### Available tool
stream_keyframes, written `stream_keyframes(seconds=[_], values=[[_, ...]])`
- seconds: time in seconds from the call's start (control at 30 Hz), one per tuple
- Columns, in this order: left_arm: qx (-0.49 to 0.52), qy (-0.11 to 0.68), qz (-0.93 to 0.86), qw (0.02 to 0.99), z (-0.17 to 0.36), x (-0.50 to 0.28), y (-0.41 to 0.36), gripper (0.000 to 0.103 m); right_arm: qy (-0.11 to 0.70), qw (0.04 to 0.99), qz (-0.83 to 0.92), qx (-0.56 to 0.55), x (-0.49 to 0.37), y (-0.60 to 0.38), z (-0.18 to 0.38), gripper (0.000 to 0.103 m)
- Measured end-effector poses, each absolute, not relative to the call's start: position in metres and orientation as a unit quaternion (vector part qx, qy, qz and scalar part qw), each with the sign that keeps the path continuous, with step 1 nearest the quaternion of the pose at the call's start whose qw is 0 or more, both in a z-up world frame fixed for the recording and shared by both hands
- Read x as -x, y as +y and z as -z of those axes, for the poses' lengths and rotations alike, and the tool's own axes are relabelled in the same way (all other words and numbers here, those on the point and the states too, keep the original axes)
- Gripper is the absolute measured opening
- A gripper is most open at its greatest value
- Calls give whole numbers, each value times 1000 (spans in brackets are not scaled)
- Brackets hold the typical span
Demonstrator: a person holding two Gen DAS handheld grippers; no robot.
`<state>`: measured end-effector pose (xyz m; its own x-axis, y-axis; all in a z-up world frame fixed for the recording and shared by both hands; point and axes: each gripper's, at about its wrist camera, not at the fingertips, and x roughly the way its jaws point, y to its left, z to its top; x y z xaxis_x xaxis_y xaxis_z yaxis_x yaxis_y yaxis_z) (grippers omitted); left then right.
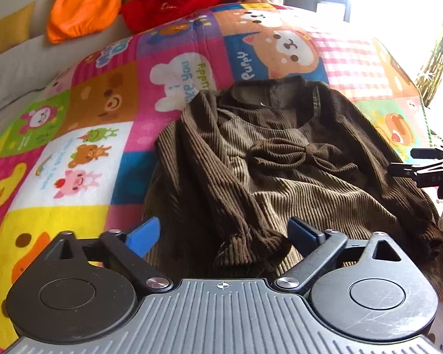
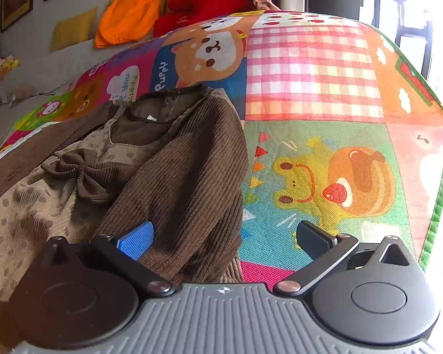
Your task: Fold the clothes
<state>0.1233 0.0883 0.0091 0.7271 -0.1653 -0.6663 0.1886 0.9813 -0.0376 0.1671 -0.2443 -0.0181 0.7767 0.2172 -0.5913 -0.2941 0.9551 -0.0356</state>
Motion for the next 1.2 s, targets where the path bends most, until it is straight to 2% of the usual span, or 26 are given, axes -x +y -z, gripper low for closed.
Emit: stream_keyframes(seconds=[0.03,0.13,0.23,0.3,0.33,0.4,0.6,0.7,0.73,0.77,0.83,0.87,0.9,0.93,0.97,1.0,1.03,1.13,1.17,1.2], values=[[-13,362,96,927,-7,-129,87,71,304,941,-134,62,-166,-242,18,103],[-20,368,99,924,0,-146,82,70,300,943,-132,62,-162,-237,19,103],[-24,374,96,922,8,-158,80,60,302,940,-148,58,-155,-238,15,103],[-21,376,95,921,11,-162,83,40,310,933,-176,43,-147,-239,10,103],[-18,376,96,922,12,-164,86,36,314,930,-190,36,-143,-240,8,103],[-11,369,99,924,8,-166,95,19,316,919,-233,24,-129,-244,-2,103],[-24,326,4,945,-18,-192,148,7,329,873,-359,34,-92,-236,-22,103],[-34,290,-90,952,-35,-213,188,6,350,857,-374,67,-86,-216,-5,103],[-35,278,-122,952,-41,-221,202,6,351,859,-363,86,-86,-211,2,102],[-24,272,-157,949,-46,-229,221,6,352,861,-352,104,-87,-205,8,96],[10,272,-191,943,-55,-238,250,9,358,864,-331,126,-91,-198,21,82],[32,270,-201,941,-58,-239,260,14,365,865,-324,117,-96,-201,25,74],[54,271,-202,939,-61,-237,266,18,366,867,-321,104,-102,-206,23,70],[76,273,-194,939,-64,-234,269,22,366,870,-319,91,-107,-210,21,54],[95,276,-178,940,-66,-228,266,33,366,872,-316,78,-112,-215,19,36],[105,283,-153,941,-66,-223,257,44,365,877,-307,63,-120,-223,13,29],[114,289,-127,942,-65,-218,248,48,359,885,-289,58,-127,-230,7,24],[124,316,-19,941,-59,-201,199,68,320,922,-210,63,-161,-263,-18,21],[123,320,15,939,-58,-196,184,81,301,935,-174,67,-175,-276,-29,20],[116,322,44,938,-56,-191,168,90,280,948,-136,72,-188,-289,-40,20]])
